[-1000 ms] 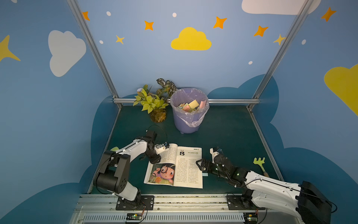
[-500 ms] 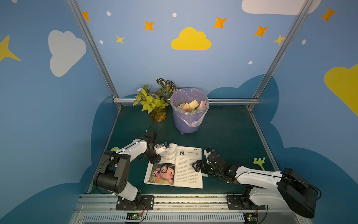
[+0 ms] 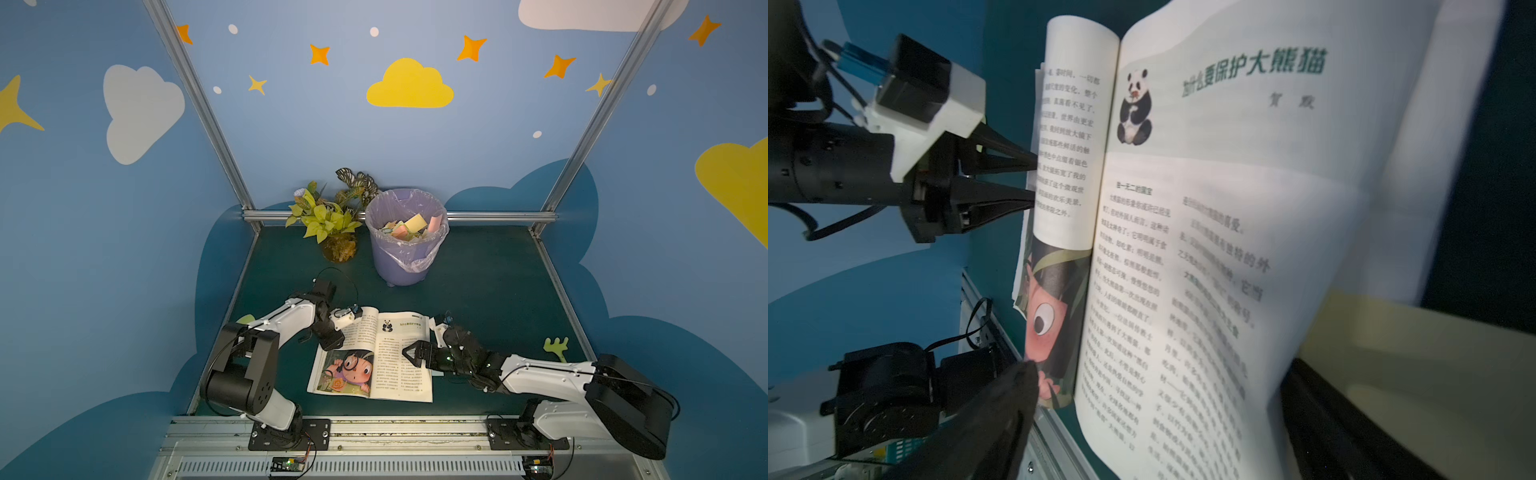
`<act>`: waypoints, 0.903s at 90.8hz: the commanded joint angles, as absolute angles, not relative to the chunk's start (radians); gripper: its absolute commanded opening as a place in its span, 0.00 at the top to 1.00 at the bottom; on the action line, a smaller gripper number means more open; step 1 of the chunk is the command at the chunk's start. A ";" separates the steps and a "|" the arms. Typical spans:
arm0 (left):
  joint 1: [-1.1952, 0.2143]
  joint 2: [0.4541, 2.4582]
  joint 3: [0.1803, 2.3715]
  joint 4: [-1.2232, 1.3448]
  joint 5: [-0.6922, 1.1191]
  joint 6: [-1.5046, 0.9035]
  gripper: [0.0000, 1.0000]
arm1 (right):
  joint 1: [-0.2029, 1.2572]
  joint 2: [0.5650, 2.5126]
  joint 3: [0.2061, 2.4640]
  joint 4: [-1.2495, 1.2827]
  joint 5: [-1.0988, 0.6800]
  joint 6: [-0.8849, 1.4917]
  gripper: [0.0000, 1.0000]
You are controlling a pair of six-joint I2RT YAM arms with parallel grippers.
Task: Peel off the used sticky note
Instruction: Turn the page of the book at the center of the board.
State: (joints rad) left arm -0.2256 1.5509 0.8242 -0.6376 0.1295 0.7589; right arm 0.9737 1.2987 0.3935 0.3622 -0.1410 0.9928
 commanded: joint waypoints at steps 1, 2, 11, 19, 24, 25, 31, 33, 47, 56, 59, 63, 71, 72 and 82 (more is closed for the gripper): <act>-0.229 1.547 0.808 -0.644 0.132 0.760 0.56 | 0.992 1.317 0.394 0.451 -0.151 1.015 0.04; -0.229 1.546 0.808 -0.644 0.132 0.760 0.56 | 0.993 1.321 0.394 0.454 -0.151 1.015 0.04; -0.230 1.540 0.807 -0.644 0.133 0.760 0.56 | 0.999 1.357 0.398 0.486 -0.153 1.023 0.04; -0.229 1.540 0.808 -0.645 0.133 0.761 0.56 | 1.000 1.391 0.401 0.514 -0.161 1.032 0.05; -0.229 1.541 0.808 -0.645 0.133 0.761 0.56 | 1.002 1.405 0.409 0.528 -0.171 1.035 0.05; -0.229 1.542 0.809 -0.644 0.133 0.762 0.56 | 1.002 1.408 0.411 0.531 -0.174 1.035 0.05; -0.229 1.543 0.809 -0.645 0.132 0.761 0.56 | 1.009 1.421 0.437 0.531 -0.185 1.034 0.05; -0.229 1.543 0.809 -0.645 0.132 0.761 0.56 | 1.012 1.422 0.447 0.529 -0.188 1.030 0.05; -0.227 1.527 0.808 -0.652 0.153 0.762 0.57 | 1.076 1.415 0.555 0.441 -0.172 0.987 0.05; -0.208 1.516 0.823 -0.668 0.198 0.765 0.57 | 1.116 1.443 0.635 0.406 -0.155 0.963 0.05; -0.194 1.511 0.832 -0.679 0.220 0.766 0.57 | 1.127 1.466 0.657 0.400 -0.154 0.960 0.05; -0.167 1.502 0.846 -0.696 0.257 0.770 0.57 | 1.138 1.499 0.693 0.394 -0.155 0.956 0.05; -0.105 1.476 0.875 -0.728 0.347 0.772 0.58 | 1.153 1.579 0.769 0.387 -0.161 0.957 0.04; -0.094 1.471 0.880 -0.733 0.356 0.773 0.58 | 1.154 1.590 0.778 0.385 -0.163 0.958 0.05; -0.017 1.428 0.917 -0.765 0.437 0.761 0.58 | 1.164 1.703 0.874 0.382 -0.190 0.967 0.04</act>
